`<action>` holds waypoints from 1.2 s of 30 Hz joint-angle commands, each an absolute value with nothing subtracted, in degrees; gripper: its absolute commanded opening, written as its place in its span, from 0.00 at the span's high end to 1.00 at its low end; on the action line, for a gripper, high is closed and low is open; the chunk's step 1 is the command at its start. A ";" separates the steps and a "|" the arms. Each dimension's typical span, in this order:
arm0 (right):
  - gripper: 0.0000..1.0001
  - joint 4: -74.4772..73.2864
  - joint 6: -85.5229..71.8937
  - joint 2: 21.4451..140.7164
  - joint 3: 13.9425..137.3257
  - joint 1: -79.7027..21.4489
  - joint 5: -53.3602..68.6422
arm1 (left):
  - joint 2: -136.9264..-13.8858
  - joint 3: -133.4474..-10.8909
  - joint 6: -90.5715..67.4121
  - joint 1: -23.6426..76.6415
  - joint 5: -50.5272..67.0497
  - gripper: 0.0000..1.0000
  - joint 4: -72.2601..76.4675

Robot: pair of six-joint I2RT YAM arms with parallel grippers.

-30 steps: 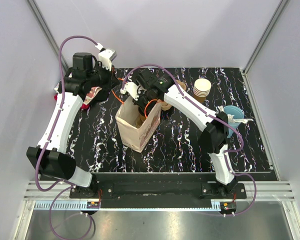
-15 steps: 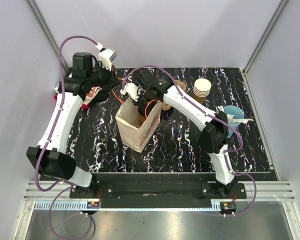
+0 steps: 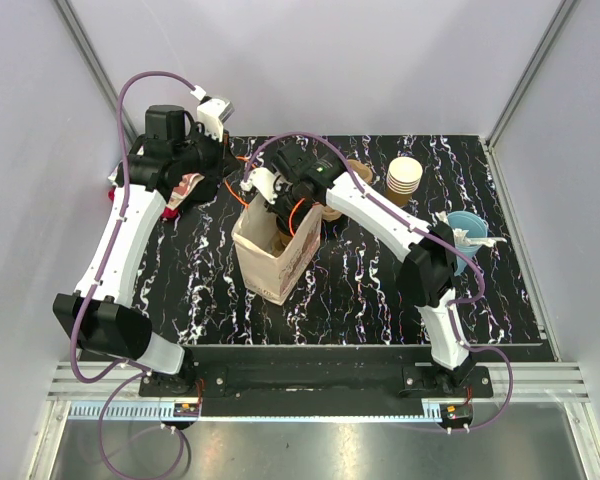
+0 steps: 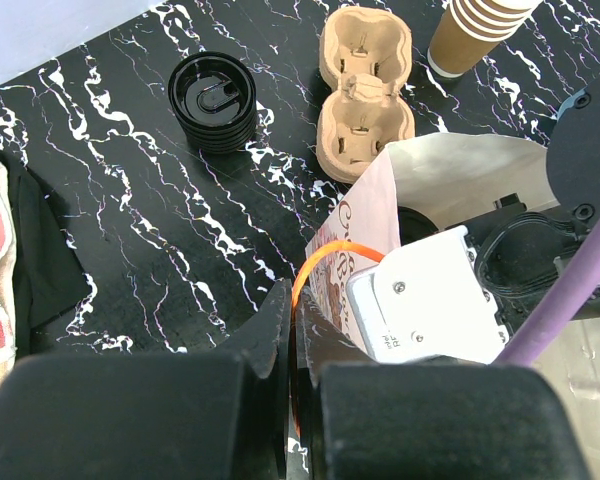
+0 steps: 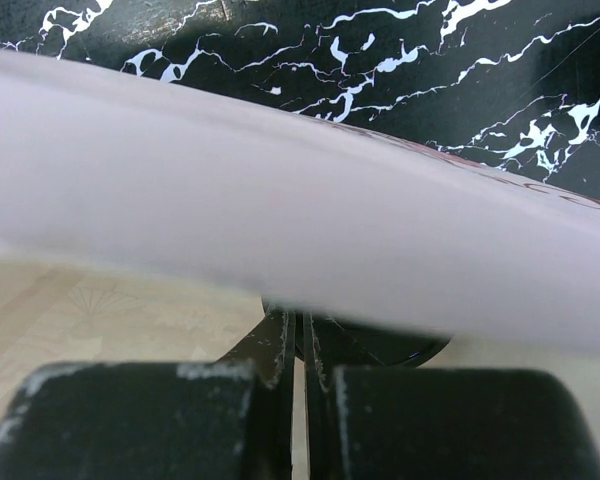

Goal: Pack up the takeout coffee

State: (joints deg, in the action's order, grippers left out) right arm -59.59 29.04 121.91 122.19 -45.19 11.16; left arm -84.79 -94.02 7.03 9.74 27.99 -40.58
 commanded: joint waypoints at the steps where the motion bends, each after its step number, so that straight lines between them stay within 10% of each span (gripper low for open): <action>1: 1.00 -58.01 28.39 118.74 121.91 -44.65 11.34 | -82.44 -93.95 6.77 9.41 29.09 1.00 -38.06; 36: 1.00 -57.92 28.65 118.83 120.50 -44.65 11.69 | -82.44 -93.95 6.50 9.40 29.01 1.00 -37.97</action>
